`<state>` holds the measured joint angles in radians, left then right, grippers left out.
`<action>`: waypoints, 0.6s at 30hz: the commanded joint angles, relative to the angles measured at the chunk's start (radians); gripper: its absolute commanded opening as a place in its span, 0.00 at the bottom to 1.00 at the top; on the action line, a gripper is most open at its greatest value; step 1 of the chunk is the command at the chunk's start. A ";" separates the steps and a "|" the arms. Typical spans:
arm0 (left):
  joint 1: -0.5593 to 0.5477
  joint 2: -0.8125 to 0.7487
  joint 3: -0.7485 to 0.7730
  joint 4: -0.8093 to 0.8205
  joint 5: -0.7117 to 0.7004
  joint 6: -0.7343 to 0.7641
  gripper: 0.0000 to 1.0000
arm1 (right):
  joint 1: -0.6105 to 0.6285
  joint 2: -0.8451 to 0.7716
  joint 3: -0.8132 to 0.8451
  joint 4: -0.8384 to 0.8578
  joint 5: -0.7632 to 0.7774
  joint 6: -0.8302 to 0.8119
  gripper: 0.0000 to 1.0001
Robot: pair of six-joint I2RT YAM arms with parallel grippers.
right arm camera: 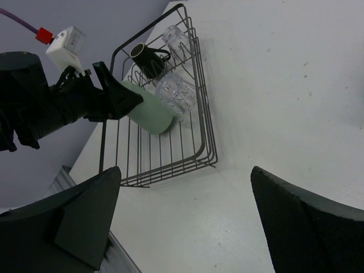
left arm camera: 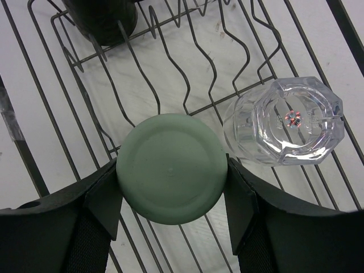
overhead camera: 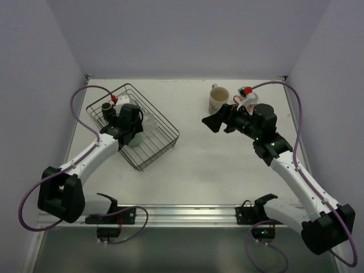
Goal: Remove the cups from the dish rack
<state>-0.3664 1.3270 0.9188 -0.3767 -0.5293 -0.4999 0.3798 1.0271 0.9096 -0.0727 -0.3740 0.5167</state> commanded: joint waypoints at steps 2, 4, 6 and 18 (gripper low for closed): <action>0.009 -0.028 -0.041 0.033 -0.037 -0.035 0.46 | 0.024 -0.022 -0.021 0.057 -0.026 0.019 0.99; 0.009 -0.069 -0.049 0.024 -0.040 -0.034 0.42 | 0.040 -0.022 -0.023 0.057 -0.026 0.022 0.98; 0.009 -0.106 -0.043 0.012 -0.040 -0.026 0.39 | 0.056 -0.025 -0.026 0.065 -0.034 0.028 0.99; 0.007 -0.460 0.061 -0.088 0.192 -0.032 0.33 | 0.153 0.025 -0.228 0.581 -0.115 0.451 0.97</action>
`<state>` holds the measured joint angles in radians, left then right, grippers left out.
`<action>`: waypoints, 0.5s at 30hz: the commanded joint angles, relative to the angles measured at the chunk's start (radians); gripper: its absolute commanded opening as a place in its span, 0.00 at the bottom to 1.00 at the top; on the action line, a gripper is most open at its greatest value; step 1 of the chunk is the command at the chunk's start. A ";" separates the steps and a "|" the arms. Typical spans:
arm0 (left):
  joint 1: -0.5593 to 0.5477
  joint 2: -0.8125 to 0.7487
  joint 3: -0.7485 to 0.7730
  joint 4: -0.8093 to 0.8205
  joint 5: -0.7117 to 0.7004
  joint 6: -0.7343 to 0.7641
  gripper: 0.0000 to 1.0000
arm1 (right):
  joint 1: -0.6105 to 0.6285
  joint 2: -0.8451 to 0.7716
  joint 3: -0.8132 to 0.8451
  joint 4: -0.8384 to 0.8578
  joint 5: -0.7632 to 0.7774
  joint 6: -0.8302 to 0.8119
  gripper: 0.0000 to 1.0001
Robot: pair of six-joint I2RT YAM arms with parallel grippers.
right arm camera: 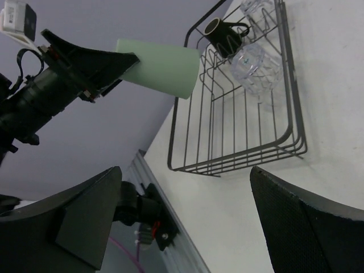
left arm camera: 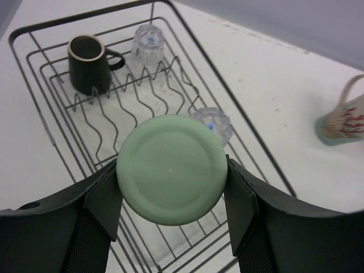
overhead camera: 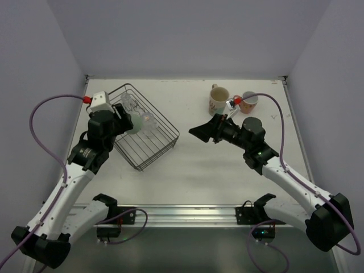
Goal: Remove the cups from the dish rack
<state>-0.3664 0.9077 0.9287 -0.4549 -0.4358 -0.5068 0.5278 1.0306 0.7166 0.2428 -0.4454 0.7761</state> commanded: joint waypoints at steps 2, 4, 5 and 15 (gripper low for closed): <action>0.007 -0.050 0.065 -0.007 0.195 -0.056 0.32 | 0.006 0.037 -0.011 0.300 -0.041 0.227 0.97; 0.007 -0.069 0.053 0.033 0.297 -0.090 0.32 | 0.005 0.069 0.023 0.322 -0.065 0.271 0.97; 0.007 -0.075 0.048 0.050 0.331 -0.102 0.30 | 0.005 0.075 0.029 0.328 -0.070 0.284 0.97; 0.004 -0.057 -0.094 0.496 0.798 -0.355 0.28 | 0.043 0.143 -0.040 0.541 -0.121 0.354 0.94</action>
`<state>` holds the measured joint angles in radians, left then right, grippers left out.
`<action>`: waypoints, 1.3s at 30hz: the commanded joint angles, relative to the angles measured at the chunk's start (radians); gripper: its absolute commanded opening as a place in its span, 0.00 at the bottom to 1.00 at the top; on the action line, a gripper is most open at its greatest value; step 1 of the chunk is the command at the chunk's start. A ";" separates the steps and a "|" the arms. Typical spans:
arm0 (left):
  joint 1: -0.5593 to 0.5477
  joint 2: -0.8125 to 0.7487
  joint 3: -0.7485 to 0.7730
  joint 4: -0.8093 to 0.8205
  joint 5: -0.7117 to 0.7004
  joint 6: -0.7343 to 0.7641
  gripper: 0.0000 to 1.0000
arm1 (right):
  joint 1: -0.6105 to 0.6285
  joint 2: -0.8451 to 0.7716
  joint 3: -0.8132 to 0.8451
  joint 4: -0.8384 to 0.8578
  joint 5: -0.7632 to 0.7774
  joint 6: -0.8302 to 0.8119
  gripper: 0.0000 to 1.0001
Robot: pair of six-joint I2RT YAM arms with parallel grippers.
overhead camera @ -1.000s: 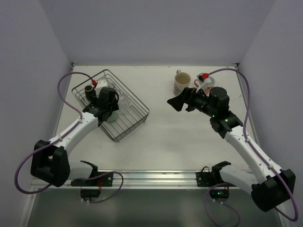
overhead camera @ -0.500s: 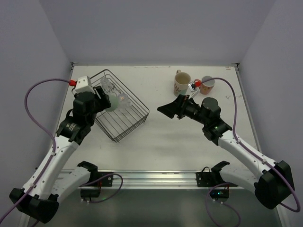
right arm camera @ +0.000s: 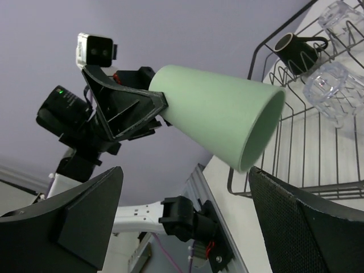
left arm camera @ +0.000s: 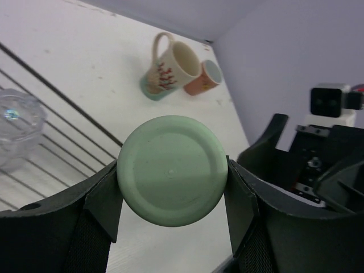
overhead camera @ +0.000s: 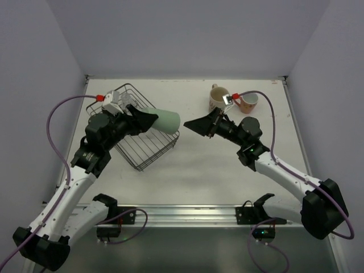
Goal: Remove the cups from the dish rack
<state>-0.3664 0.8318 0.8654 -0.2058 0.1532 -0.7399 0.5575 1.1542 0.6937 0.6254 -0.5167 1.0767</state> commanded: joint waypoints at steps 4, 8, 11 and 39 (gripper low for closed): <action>-0.008 0.039 -0.077 0.420 0.287 -0.208 0.28 | 0.021 0.010 -0.045 0.212 -0.037 0.068 0.91; -0.023 0.052 -0.100 0.506 0.310 -0.249 0.28 | 0.022 -0.027 -0.074 0.209 0.004 0.063 0.88; -0.045 0.069 -0.109 0.557 0.325 -0.274 0.28 | 0.022 -0.031 -0.076 0.235 -0.015 0.061 0.80; -0.106 0.001 0.083 -0.131 -0.090 0.341 1.00 | -0.230 -0.154 0.318 -0.942 0.175 -0.558 0.00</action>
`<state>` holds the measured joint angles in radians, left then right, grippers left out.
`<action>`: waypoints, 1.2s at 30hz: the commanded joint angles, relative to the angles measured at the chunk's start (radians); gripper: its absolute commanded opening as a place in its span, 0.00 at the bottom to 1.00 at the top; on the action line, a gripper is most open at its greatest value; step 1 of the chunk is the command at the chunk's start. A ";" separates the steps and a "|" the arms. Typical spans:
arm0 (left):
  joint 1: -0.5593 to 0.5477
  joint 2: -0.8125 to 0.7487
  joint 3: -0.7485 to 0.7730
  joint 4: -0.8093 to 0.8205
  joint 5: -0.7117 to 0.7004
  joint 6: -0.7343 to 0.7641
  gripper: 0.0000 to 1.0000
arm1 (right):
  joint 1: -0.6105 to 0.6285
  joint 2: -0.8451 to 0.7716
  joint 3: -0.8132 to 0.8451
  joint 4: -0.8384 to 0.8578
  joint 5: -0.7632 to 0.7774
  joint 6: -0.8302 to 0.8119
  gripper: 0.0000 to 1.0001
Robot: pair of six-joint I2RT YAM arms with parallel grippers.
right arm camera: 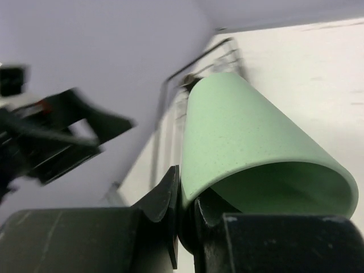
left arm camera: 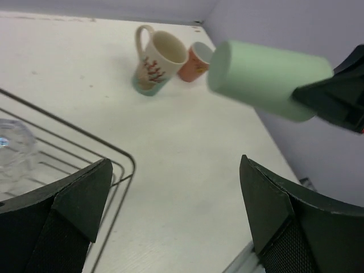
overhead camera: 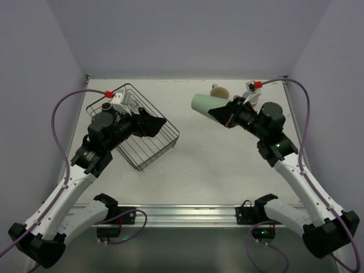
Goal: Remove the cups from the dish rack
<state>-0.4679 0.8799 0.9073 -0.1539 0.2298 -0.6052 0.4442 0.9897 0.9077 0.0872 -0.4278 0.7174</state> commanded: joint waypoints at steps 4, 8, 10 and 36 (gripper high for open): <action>-0.003 -0.097 -0.008 -0.245 -0.236 0.274 1.00 | -0.193 0.131 0.220 -0.616 0.302 -0.326 0.00; -0.003 -0.146 -0.062 -0.256 -0.264 0.312 1.00 | -0.248 0.280 0.347 -0.786 0.606 -0.404 0.00; -0.003 -0.171 -0.097 -0.243 -0.268 0.315 1.00 | -0.277 0.341 0.410 -0.851 0.652 -0.417 0.00; -0.164 -0.217 -0.156 -0.223 -0.377 0.329 1.00 | -0.498 1.046 0.939 -1.058 0.583 -0.493 0.00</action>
<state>-0.6250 0.6575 0.7544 -0.3897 -0.1276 -0.2947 -0.0433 2.0403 1.8000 -0.9424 0.1741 0.2470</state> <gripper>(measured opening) 0.997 0.106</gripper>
